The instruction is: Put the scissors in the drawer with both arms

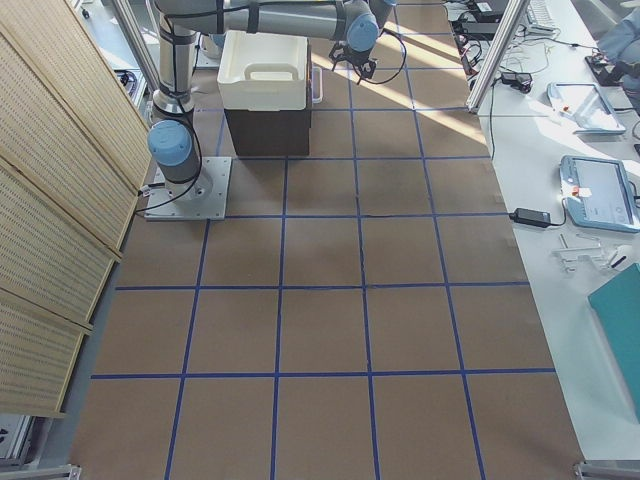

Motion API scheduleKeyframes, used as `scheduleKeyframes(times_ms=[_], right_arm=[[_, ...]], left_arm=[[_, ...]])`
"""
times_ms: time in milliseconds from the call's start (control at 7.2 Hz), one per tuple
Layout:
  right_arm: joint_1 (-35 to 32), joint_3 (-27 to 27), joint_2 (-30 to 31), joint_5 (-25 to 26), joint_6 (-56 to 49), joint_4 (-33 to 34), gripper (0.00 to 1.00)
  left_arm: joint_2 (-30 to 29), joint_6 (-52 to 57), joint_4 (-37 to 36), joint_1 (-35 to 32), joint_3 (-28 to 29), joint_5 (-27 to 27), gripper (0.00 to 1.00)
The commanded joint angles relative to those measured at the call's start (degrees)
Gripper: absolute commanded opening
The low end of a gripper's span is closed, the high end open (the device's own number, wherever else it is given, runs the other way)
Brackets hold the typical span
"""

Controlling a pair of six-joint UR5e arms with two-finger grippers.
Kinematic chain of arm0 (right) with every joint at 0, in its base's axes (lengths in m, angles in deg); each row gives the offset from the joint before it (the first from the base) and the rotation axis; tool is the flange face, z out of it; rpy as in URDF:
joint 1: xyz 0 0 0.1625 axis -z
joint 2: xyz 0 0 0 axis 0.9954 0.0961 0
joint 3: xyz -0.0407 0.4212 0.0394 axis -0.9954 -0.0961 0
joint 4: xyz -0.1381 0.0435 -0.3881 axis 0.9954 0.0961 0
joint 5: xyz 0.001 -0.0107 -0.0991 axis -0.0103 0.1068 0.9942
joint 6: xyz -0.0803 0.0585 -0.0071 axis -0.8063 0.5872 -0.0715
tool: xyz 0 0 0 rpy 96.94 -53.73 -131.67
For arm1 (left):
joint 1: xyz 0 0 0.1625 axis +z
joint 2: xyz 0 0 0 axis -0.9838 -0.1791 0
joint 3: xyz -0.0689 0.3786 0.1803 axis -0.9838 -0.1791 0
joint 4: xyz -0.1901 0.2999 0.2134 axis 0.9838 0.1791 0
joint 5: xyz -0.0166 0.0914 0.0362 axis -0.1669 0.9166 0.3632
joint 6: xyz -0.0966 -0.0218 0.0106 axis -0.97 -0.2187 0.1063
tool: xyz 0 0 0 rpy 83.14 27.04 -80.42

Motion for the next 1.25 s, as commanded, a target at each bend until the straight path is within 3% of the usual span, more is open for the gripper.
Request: scheduleKeyframes(times_ms=[0,417,694,1111], right_arm=[[-0.9,0.0,-2.4,-0.9,-1.7,-8.5,1.0],[-1.3,0.0,-3.8,-0.7,-15.6,-6.2,1.0],[-4.1,-0.1,-5.1,-0.7,-15.8,-2.5,1.0],[-4.5,-0.3,-5.7,1.2,-16.0,-3.1,1.0]], left_arm=[[-4.8,6.5,-3.0,3.5,0.1,-0.7,1.0],[-9.8,16.7,-8.4,5.0,0.5,-2.9,1.0],[-12.5,17.0,-8.6,5.0,0.5,-3.2,1.0],[-15.9,18.5,-11.4,5.0,0.6,-2.9,1.0]])
